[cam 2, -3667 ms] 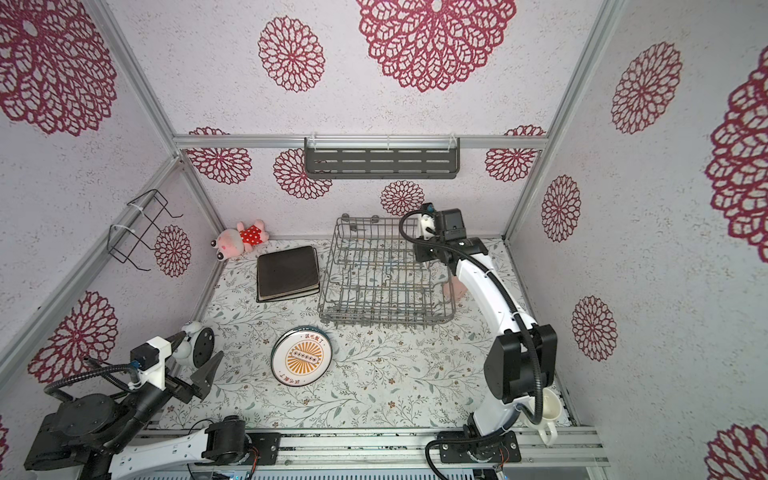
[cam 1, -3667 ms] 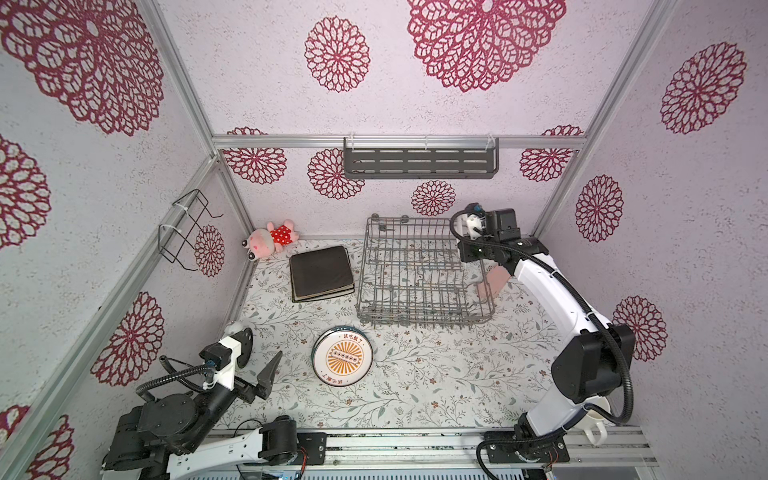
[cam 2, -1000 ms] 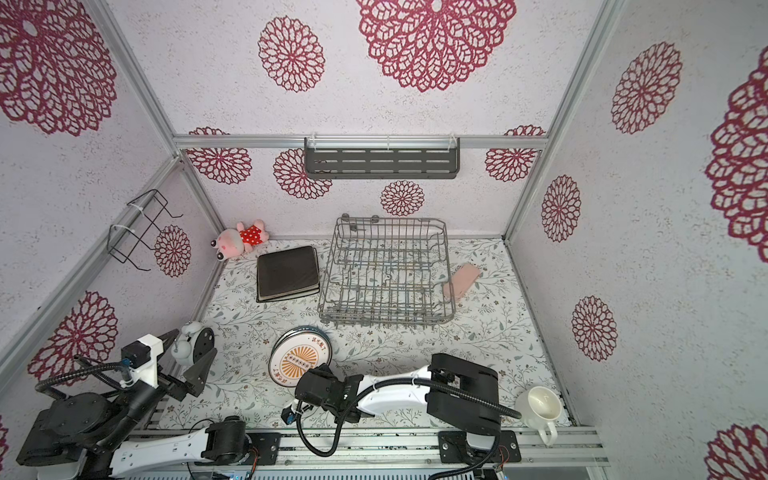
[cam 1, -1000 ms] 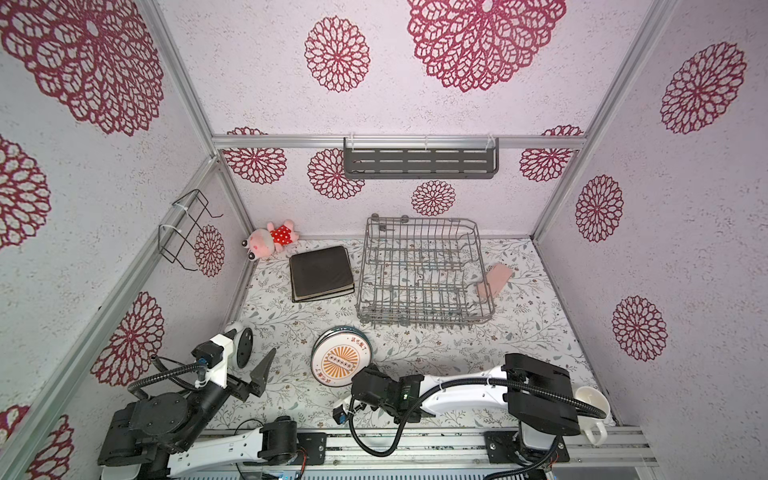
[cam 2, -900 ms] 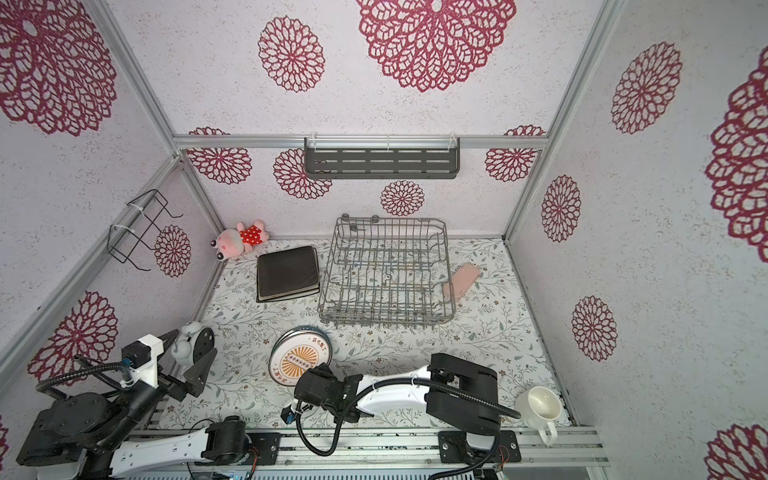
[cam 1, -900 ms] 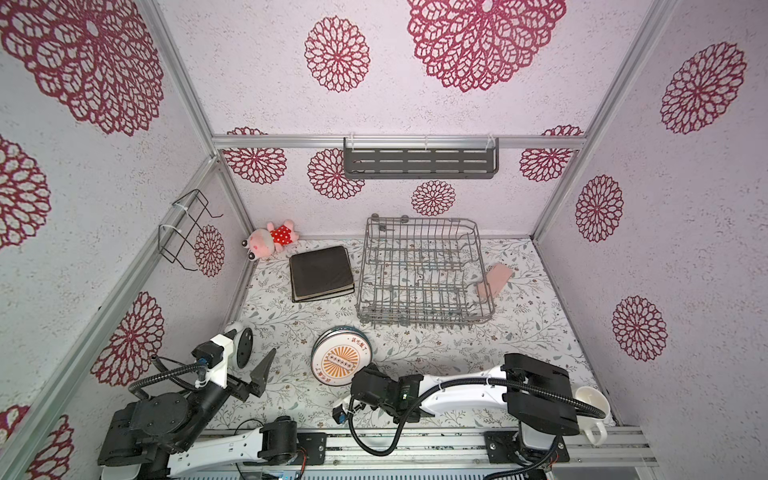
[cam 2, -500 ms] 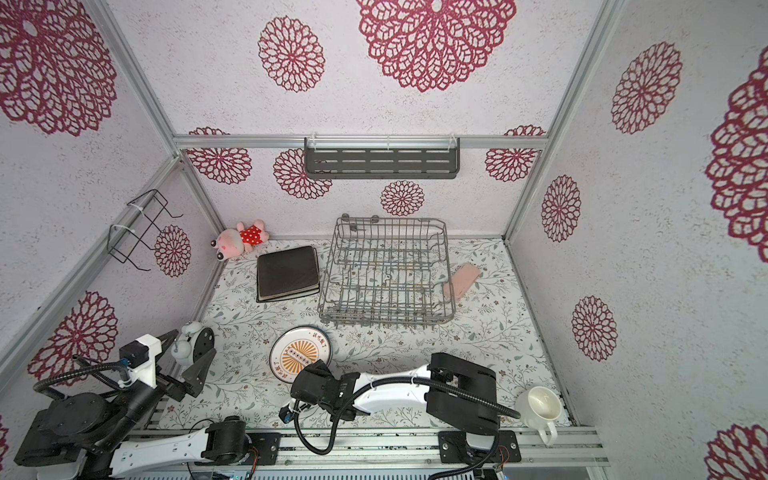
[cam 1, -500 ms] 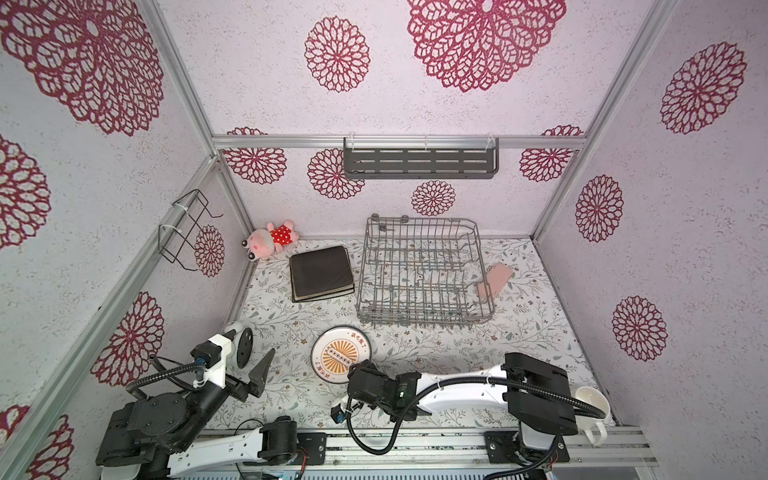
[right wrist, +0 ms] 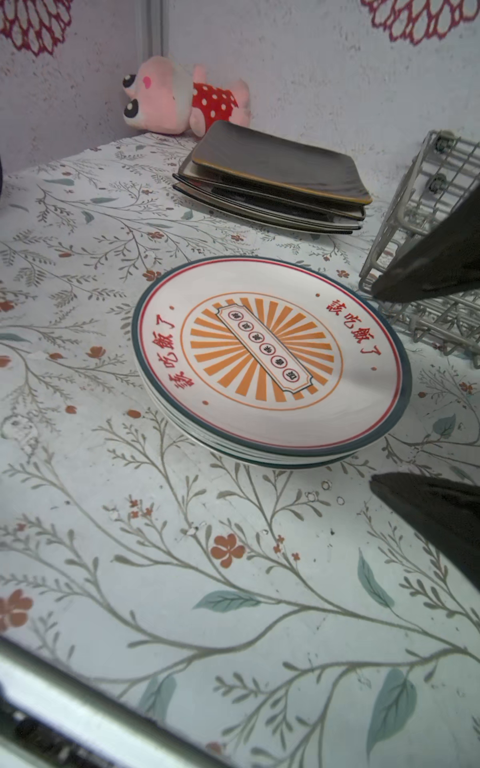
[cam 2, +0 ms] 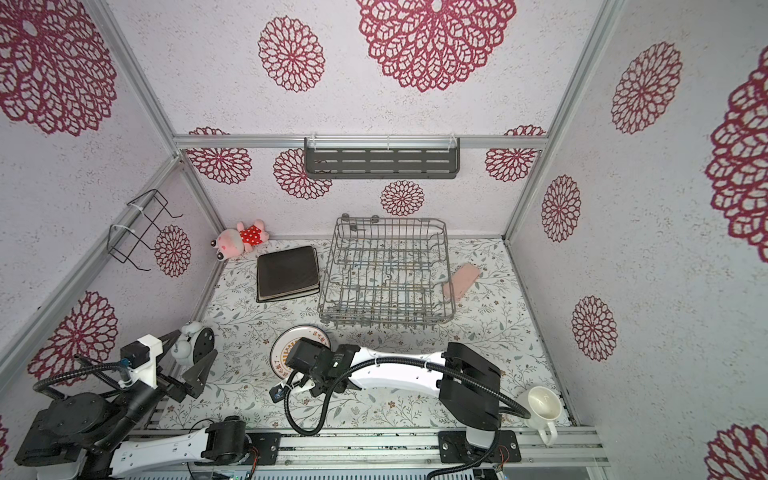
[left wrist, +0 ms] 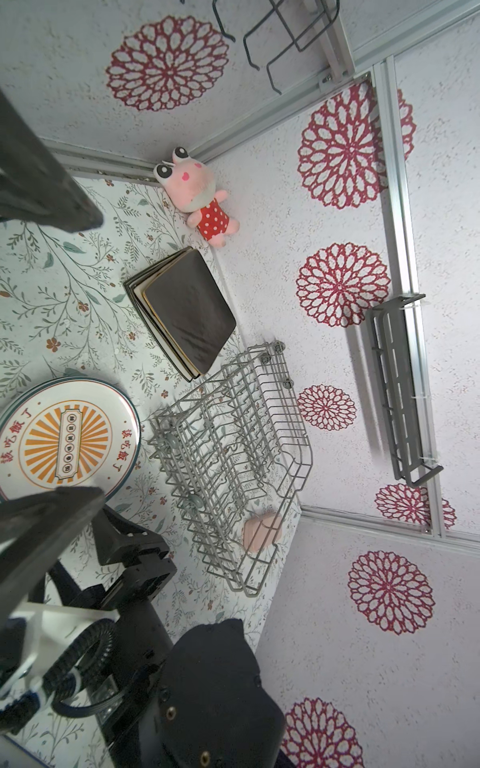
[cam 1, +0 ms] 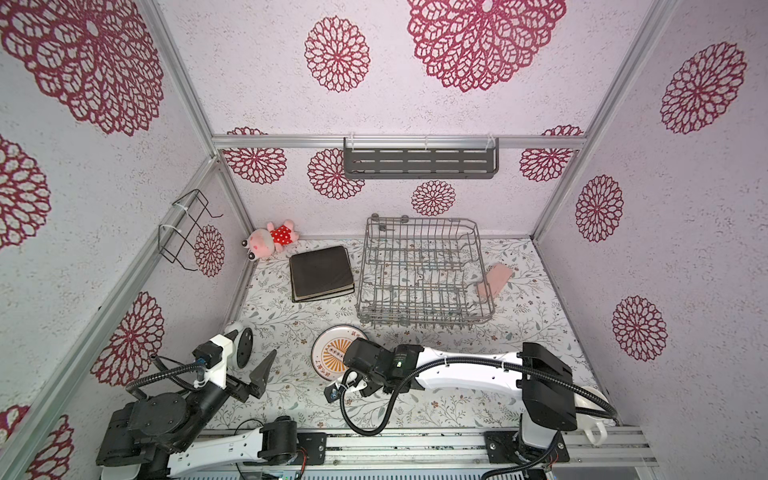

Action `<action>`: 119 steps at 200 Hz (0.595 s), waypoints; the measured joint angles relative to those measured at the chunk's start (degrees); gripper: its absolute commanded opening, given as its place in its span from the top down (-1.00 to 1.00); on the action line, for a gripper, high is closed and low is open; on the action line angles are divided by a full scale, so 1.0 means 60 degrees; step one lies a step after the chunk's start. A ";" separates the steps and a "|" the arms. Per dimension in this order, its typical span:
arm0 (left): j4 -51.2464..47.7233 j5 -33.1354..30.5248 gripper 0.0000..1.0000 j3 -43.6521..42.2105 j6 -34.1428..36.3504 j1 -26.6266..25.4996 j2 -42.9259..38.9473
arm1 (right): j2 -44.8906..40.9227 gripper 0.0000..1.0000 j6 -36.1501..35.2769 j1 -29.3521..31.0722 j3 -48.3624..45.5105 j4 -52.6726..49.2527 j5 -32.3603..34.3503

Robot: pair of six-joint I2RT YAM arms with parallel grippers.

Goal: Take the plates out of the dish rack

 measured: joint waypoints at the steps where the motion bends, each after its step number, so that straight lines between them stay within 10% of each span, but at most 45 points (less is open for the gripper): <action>1: 0.0011 -0.0007 -0.95 -0.0007 0.0004 0.0000 0.0000 | -0.0011 -0.74 0.0036 -0.0025 0.0004 0.0000 -0.0044; 9: 0.0157 -0.0080 -0.95 -0.0066 0.0055 -0.0004 0.0000 | -0.0164 -0.97 0.0357 -0.0182 0.0033 0.0004 -0.0295; 77: 0.5774 -0.1705 -0.95 -0.0667 0.2798 -0.0492 0.2116 | -0.3996 -0.98 0.3934 -0.3158 -0.0437 0.2277 0.1071; 119: 0.8641 -0.0018 -0.95 0.0379 0.3847 -0.0401 0.5249 | -0.6532 -0.98 0.5297 -0.4896 -0.2062 0.3610 0.1916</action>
